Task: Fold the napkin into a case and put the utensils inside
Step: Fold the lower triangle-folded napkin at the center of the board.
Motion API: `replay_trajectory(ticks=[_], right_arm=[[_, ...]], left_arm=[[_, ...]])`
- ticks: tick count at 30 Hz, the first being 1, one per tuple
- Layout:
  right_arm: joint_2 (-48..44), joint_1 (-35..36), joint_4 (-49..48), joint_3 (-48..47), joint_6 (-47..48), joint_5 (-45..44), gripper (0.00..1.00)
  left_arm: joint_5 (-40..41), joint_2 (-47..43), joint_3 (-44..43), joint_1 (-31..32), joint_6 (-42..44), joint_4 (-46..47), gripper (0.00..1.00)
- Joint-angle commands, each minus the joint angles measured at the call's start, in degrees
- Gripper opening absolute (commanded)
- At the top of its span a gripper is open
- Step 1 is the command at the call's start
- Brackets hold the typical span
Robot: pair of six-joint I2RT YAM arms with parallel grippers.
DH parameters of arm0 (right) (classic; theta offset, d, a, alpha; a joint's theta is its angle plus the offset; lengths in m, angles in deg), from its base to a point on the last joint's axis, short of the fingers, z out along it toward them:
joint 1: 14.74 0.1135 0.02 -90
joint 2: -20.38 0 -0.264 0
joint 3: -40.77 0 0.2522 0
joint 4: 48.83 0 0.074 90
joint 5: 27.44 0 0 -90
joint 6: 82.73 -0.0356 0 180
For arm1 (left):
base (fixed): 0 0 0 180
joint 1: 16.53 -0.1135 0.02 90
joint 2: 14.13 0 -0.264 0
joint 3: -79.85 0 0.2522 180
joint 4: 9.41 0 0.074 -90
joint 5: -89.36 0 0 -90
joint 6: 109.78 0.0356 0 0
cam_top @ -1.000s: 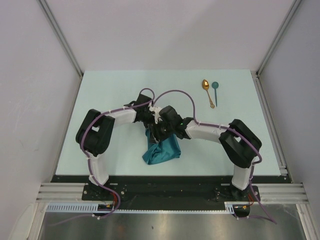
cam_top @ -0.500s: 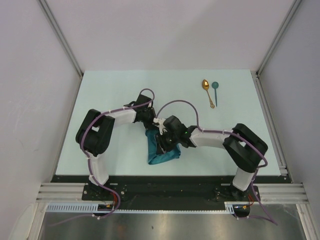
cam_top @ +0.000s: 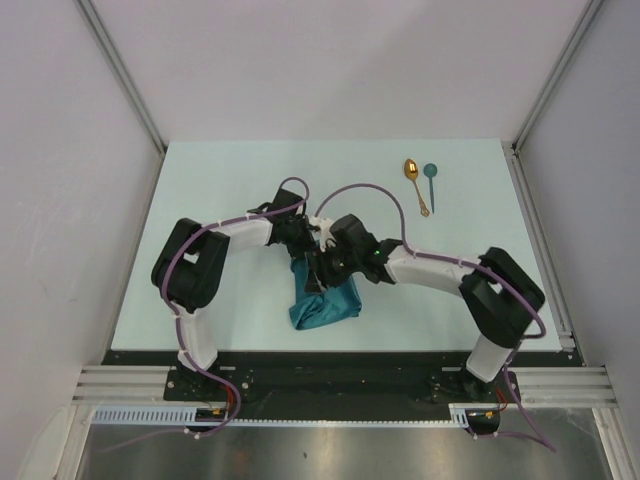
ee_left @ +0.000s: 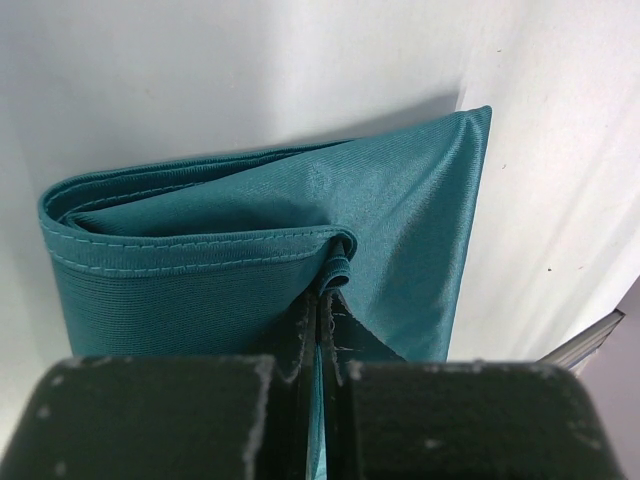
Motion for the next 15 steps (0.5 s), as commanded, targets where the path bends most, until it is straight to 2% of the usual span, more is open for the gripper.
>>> replay_trajectory(ticks=[1,5,7,11,15], right_arm=[[8.01,1.3,-1.89,-8.91,2.62,2.62,0.56],[13.99,2.18,-1.63,-12.88,3.34,4.91,0.56],[14.18,2.88,-2.15,-11.84,3.08,6.22,0.56],[10.32,3.76,-3.47,-6.57,1.76,7.63,0.51],[3.12,3.94,-4.44,0.82,-0.96,8.16,0.39]], left_arm=[[-0.24,-2.24,-0.36,0.31,0.83,-0.42,0.0],[0.11,-3.03,-0.36,0.31,1.09,-1.13,0.0],[0.11,-3.03,-0.36,0.31,1.18,-1.13,0.0],[0.11,-2.68,-0.62,0.31,1.18,-1.04,0.0],[0.2,-1.89,-1.06,0.3,1.27,-1.04,0.0]])
